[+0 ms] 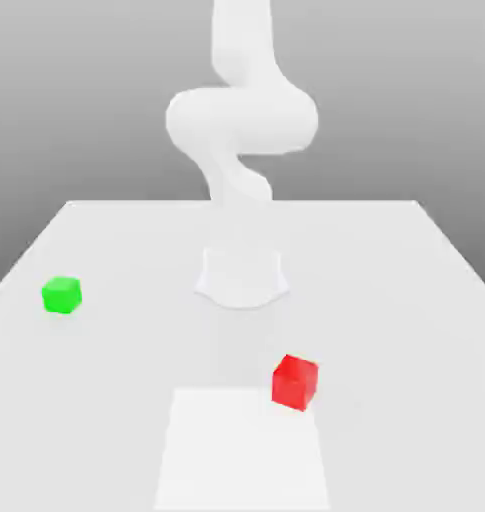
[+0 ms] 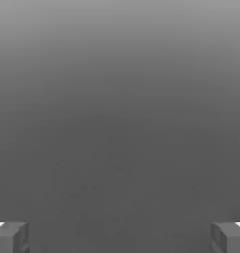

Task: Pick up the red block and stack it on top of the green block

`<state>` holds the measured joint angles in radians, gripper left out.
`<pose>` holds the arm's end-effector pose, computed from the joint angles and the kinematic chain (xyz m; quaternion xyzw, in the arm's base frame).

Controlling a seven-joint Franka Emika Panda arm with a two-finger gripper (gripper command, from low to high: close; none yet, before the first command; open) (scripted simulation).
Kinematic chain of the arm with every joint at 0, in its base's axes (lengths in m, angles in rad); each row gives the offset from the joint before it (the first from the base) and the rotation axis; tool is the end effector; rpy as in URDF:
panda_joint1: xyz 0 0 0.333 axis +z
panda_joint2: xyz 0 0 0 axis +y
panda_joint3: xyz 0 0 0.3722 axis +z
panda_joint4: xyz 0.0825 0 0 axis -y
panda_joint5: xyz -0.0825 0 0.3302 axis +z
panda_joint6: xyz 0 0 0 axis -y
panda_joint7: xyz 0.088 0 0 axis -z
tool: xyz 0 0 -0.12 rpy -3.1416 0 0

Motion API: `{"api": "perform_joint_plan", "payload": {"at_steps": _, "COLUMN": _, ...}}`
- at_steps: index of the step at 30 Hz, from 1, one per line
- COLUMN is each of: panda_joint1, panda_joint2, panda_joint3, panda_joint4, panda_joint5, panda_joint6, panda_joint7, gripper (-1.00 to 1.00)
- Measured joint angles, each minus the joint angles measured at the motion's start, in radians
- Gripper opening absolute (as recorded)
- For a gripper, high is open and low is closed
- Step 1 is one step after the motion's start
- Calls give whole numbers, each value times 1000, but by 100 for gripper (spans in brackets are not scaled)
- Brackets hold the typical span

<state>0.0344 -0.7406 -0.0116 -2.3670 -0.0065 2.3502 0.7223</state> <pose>0.2894 0.0045 0.6957 -0.8791 0.3192 -0.3293 0.1300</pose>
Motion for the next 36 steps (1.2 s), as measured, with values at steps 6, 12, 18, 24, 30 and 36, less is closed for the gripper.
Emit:
{"api": "perform_joint_plan", "payload": {"at_steps": 6, "panda_joint1": 101, "panda_joint2": 174, "panda_joint3": -39, "panda_joint4": -189, "panda_joint5": -19, "panda_joint6": 143, "panda_joint7": -225, "gripper": 0}}
{"api": "perform_joint_plan", "payload": {"at_steps": 12, "panda_joint1": 200, "panda_joint2": 355, "panda_joint3": -80, "panda_joint4": -385, "panda_joint5": -34, "panda_joint6": 289, "panda_joint7": -467, "gripper": 0}}
{"api": "perform_joint_plan", "payload": {"at_steps": 18, "panda_joint1": 295, "panda_joint2": 636, "panda_joint3": -101, "panda_joint4": -565, "panda_joint5": -23, "panda_joint6": 506, "panda_joint7": -738, "gripper": 0}}
{"api": "perform_joint_plan", "payload": {"at_steps": 24, "panda_joint1": 255, "panda_joint2": 882, "panda_joint3": -26, "panda_joint4": -553, "panda_joint5": 69, "panda_joint6": 711, "panda_joint7": -831, "gripper": 0}}
{"api": "perform_joint_plan", "payload": {"at_steps": 30, "panda_joint1": 247, "panda_joint2": 906, "panda_joint3": -17, "panda_joint4": -550, "panda_joint5": 72, "panda_joint6": 730, "panda_joint7": -832, "gripper": -100}}
{"api": "perform_joint_plan", "payload": {"at_steps": 36, "panda_joint1": 249, "panda_joint2": 785, "panda_joint3": -35, "panda_joint4": -567, "panda_joint5": 23, "panda_joint6": 627, "panda_joint7": -799, "gripper": -100}}
